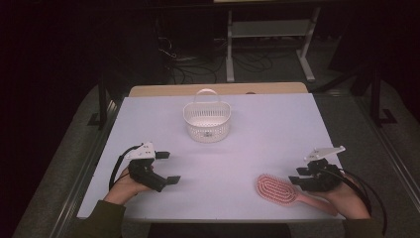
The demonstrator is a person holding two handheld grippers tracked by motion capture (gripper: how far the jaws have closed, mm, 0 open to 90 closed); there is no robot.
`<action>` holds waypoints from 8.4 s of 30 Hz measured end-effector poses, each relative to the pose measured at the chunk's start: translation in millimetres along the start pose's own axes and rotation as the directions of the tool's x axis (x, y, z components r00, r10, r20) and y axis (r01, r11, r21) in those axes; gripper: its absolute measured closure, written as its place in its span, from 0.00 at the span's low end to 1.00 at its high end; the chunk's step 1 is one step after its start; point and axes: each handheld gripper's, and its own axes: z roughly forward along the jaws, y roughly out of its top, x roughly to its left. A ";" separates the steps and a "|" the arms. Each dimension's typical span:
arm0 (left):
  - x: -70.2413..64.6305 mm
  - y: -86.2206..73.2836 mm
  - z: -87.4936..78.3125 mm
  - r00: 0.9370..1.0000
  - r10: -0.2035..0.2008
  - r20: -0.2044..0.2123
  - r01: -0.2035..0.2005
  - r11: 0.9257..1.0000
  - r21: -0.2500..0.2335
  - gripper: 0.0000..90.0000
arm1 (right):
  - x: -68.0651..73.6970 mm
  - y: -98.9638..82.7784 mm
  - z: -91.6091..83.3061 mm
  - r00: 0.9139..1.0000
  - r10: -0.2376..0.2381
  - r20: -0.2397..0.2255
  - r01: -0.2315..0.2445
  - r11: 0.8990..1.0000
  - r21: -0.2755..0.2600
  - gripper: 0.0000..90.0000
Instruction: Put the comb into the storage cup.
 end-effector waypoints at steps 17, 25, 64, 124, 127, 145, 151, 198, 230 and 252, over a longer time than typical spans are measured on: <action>1.3 -0.2 -1.6 1.000 -0.001 0.004 0.001 1.000 0.000 0.00 | 24.6 43.3 17.8 0.993 -0.073 -0.097 0.056 0.984 -0.169 0.15; 2.0 -0.2 -2.8 1.000 -0.004 0.007 0.004 1.000 -0.005 0.00 | 33.6 59.9 29.8 0.987 -0.105 -0.121 0.079 0.976 -0.201 0.00; 2.9 -1.6 -2.7 1.000 -0.006 0.014 0.006 1.000 -0.004 0.00 | 21.1 50.3 20.4 0.989 -0.114 -0.093 0.094 0.975 -0.199 0.00; 1.6 -1.1 -1.7 1.000 0.003 0.014 -0.003 1.000 0.006 0.00 | -13.4 0.7 -18.5 0.994 -0.084 -0.076 0.072 0.986 -0.147 0.00; 1.5 -1.1 -1.7 1.000 0.003 0.014 -0.003 1.000 0.006 0.00 | -13.1 -0.5 -18.9 0.993 -0.088 -0.080 0.076 0.987 -0.138 0.00; 1.4 -1.5 -1.6 1.000 0.000 0.015 0.000 1.000 0.006 0.00 | -10.3 -11.6 -18.3 0.989 -0.111 -0.097 0.102 0.991 -0.089 0.00; 1.1 -1.2 -0.6 1.000 0.004 0.016 -0.005 1.000 0.010 0.00 | -8.8 -16.0 -15.0 0.985 -0.135 -0.103 0.130 0.990 -0.055 0.00; 1.2 -1.9 0.4 1.000 0.000 0.019 0.000 1.000 0.017 0.00 | -1.0 -35.0 0.3 0.963 -0.217 -0.162 0.248 0.946 0.207 0.49; 1.7 -2.1 -0.7 1.000 -0.004 0.018 0.003 1.000 0.013 0.00 | 7.3 -25.9 6.2 0.942 -0.266 -0.207 0.313 0.917 0.248 0.77; 1.8 -2.0 0.4 1.000 -0.001 0.020 0.001 1.000 0.016 0.00 | 0.6 -18.9 2.8 0.956 -0.216 -0.200 0.244 0.961 0.130 0.77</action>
